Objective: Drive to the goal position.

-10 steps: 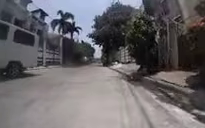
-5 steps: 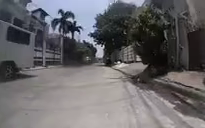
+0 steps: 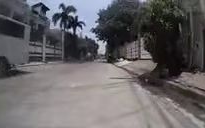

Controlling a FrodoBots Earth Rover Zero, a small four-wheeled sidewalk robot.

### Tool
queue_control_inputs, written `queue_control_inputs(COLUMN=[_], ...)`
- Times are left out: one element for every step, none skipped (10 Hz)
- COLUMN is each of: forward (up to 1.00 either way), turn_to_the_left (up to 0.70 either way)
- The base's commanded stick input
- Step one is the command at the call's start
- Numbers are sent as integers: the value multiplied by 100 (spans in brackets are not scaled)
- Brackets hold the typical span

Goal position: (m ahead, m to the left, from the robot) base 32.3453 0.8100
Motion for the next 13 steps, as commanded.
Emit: queue_control_inputs(forward=[85,85,85,85,85,85,85,85,85,85,85,85,85], turn_to_the_left=[0,0,0,0,0,0,0,0,0,0,0,0,0])
